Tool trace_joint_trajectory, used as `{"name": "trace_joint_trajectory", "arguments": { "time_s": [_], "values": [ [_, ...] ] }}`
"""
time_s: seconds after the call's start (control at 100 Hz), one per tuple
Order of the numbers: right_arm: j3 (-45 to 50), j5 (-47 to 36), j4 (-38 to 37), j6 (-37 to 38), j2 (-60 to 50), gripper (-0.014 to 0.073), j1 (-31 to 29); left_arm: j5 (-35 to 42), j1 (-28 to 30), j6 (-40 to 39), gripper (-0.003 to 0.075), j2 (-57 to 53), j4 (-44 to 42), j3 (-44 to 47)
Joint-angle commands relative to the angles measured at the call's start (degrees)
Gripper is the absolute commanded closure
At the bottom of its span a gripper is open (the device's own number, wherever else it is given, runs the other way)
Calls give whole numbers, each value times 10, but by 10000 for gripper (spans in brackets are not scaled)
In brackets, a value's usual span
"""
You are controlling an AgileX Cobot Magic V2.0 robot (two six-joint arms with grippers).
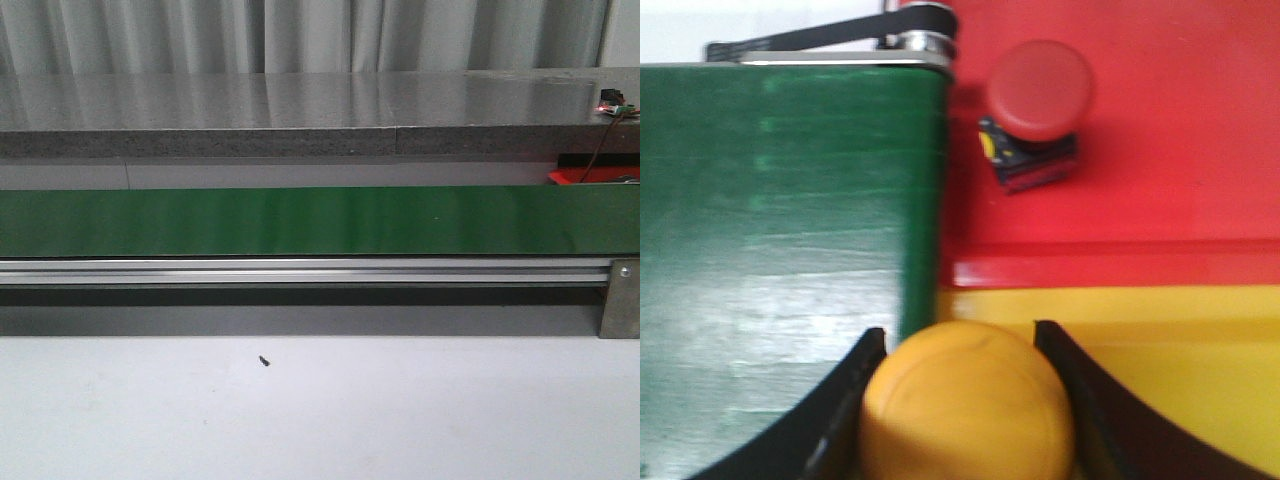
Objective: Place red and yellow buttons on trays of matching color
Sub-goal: 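Carry the yellow button with the right gripper and release it in the yellow tray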
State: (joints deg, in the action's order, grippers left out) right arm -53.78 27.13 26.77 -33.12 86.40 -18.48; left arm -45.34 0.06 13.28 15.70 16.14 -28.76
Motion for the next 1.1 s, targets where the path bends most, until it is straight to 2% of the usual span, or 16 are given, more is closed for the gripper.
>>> {"name": "trace_joint_trajectory", "arguments": {
  "time_s": [0.0,0.23,0.73,0.8,0.94,1.02,1.09],
  "values": [
    [-1,-44,15,-2,-24,496,-14,40,-5,-2,740,7,12,-16],
    [30,-110,17,-2,-11,496,-29,40,-5,-2,740,7,12,-16],
    [33,-115,43,-2,72,487,-29,40,-5,-2,740,7,12,-16],
    [33,-116,43,-2,71,421,-29,40,-5,-2,740,7,12,-16],
    [33,-117,43,-2,70,159,-29,40,-5,-2,740,7,12,-16],
    [33,-117,44,-2,69,102,-29,40,-5,-2,740,7,12,-16],
    [33,-114,46,-2,64,107,-29,40,-5,-2,740,7,12,-16]
  ]
}}
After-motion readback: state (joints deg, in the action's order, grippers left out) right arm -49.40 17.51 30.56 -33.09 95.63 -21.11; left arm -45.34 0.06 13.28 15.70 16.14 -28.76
